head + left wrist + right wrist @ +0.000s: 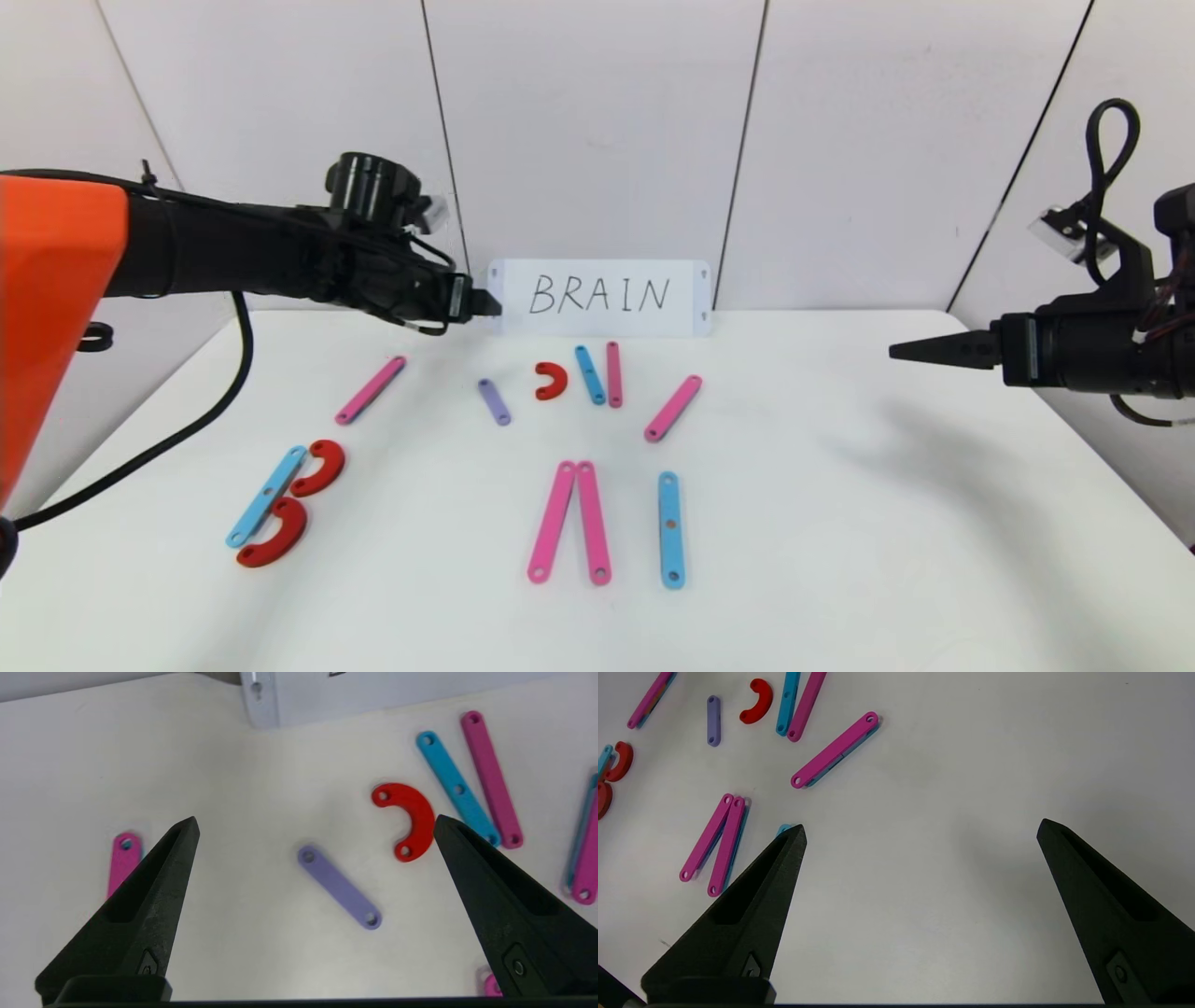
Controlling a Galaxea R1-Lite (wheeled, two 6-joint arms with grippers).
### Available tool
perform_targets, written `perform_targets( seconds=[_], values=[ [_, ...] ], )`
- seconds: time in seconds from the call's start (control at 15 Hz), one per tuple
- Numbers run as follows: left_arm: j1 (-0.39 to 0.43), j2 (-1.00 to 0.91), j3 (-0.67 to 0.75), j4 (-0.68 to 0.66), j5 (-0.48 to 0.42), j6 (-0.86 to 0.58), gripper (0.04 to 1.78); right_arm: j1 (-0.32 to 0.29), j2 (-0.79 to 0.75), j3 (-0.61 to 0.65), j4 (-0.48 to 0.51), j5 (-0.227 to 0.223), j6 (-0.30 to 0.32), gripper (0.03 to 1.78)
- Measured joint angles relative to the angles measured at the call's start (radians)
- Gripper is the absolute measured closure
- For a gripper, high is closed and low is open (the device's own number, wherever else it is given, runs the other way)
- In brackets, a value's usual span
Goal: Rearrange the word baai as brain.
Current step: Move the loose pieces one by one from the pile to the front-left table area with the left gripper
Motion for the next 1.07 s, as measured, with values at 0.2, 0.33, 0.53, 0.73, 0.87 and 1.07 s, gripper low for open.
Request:
perform_targets(
  seconds=[0.2, 0.33, 0.53, 0.73, 0.87, 1.07],
  values=[
    [0.089, -0.018, 0.037, 0.049, 0.001, 0.03, 0.07, 0.002, 0.001, 0.001, 0.0, 0.0, 0.0, 0.08],
    [0.126, -0.016, 0.044, 0.099, 0.007, 0.032, 0.07, 0.002, 0.002, 0.001, 0.0, 0.0, 0.001, 0.08],
    [0.164, 0.005, 0.045, 0.127, 0.03, 0.033, 0.07, 0.003, 0.006, 0.001, 0.0, 0.0, 0.001, 0.08],
    [0.187, 0.044, 0.047, 0.128, 0.061, 0.045, 0.07, 0.004, 0.007, 0.001, 0.0, 0.0, 0.0, 0.08],
    [0.202, 0.066, 0.045, 0.127, 0.062, 0.045, 0.07, 0.004, 0.009, 0.0, 0.0, 0.0, 0.0, 0.08],
    [0.211, 0.091, 0.048, 0.127, 0.063, 0.041, 0.07, 0.004, 0.014, 0.0, 0.0, 0.0, -0.002, 0.08]
  ],
)
